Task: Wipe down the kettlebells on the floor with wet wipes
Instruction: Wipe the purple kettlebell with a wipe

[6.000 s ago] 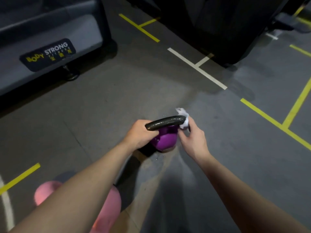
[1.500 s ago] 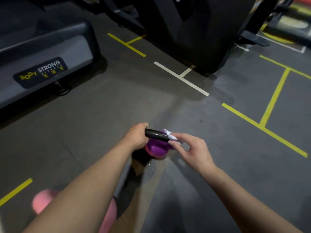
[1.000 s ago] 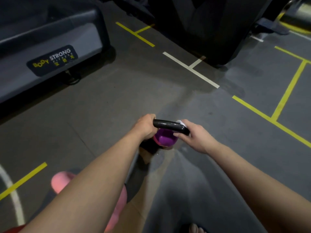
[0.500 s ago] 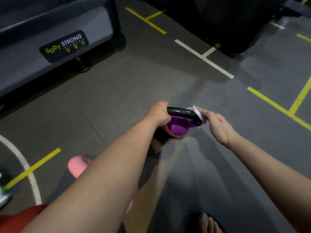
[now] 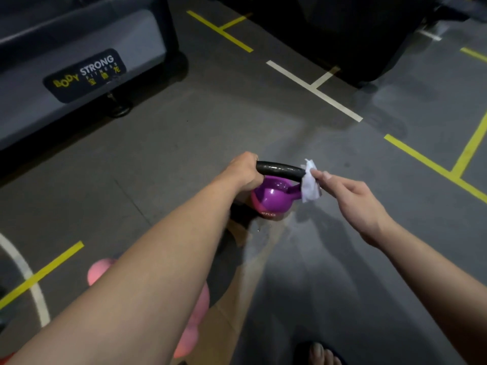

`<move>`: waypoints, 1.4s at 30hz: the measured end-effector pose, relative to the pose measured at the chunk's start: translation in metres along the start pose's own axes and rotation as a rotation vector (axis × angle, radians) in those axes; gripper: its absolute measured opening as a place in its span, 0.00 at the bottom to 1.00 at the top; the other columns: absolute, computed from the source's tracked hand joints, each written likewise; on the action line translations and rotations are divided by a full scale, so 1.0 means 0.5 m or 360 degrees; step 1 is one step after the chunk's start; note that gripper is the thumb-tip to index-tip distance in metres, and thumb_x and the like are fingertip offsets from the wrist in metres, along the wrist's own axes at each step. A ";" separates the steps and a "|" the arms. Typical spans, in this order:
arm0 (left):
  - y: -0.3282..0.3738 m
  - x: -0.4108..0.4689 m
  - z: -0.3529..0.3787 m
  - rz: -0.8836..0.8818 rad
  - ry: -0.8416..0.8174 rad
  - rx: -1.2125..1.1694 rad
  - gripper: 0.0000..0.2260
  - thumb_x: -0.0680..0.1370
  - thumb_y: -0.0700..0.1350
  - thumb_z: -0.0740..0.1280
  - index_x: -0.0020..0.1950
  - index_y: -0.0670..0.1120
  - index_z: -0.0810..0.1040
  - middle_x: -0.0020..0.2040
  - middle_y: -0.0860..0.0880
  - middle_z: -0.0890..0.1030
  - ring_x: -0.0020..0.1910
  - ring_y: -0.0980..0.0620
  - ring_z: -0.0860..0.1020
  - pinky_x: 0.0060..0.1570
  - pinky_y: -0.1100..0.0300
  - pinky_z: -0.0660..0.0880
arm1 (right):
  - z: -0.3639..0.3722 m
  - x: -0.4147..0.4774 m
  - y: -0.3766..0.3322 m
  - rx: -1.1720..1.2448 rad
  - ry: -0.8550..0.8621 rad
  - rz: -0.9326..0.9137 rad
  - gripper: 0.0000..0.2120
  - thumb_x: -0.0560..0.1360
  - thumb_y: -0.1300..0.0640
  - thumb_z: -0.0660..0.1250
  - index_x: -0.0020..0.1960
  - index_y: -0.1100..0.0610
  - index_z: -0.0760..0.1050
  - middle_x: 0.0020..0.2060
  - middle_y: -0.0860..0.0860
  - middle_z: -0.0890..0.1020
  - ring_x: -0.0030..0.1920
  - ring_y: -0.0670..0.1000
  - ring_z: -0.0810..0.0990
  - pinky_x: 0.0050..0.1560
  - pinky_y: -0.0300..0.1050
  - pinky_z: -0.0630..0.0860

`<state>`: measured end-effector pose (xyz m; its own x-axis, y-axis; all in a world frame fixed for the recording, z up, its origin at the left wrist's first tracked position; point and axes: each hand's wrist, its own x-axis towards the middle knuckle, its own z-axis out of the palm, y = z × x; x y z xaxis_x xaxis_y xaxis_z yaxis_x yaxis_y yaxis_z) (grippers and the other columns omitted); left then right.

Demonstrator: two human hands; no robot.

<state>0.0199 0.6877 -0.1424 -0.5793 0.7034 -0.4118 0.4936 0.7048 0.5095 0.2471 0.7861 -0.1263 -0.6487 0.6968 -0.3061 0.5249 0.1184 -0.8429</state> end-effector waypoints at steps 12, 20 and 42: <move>0.047 -0.066 0.031 -0.0562 0.0335 -0.1475 0.15 0.76 0.53 0.59 0.55 0.44 0.75 0.54 0.38 0.81 0.57 0.38 0.79 0.47 0.52 0.72 | 0.023 0.042 -0.001 -0.0169 -0.0041 -0.0111 0.15 0.84 0.44 0.59 0.57 0.45 0.83 0.51 0.43 0.85 0.57 0.47 0.81 0.59 0.44 0.73; 0.029 -0.048 0.070 0.0024 0.0139 -0.0684 0.27 0.83 0.63 0.56 0.78 0.52 0.58 0.78 0.46 0.59 0.76 0.42 0.65 0.76 0.50 0.59 | 0.043 0.002 0.012 0.0060 -0.0203 0.0070 0.21 0.83 0.38 0.58 0.55 0.50 0.85 0.50 0.46 0.87 0.56 0.41 0.82 0.66 0.48 0.72; 0.046 -0.023 0.034 0.0221 -0.0140 -0.0311 0.19 0.85 0.57 0.56 0.72 0.49 0.63 0.71 0.44 0.64 0.67 0.42 0.72 0.69 0.54 0.66 | 0.102 0.006 0.006 0.0987 -0.0307 0.0197 0.23 0.72 0.54 0.55 0.57 0.61 0.82 0.42 0.54 0.79 0.38 0.50 0.70 0.37 0.47 0.60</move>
<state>0.0489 0.6975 -0.1388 -0.4518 0.8035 -0.3877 0.4247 0.5759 0.6985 0.2183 0.7524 -0.1523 -0.7212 0.5331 -0.4423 0.2244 -0.4242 -0.8773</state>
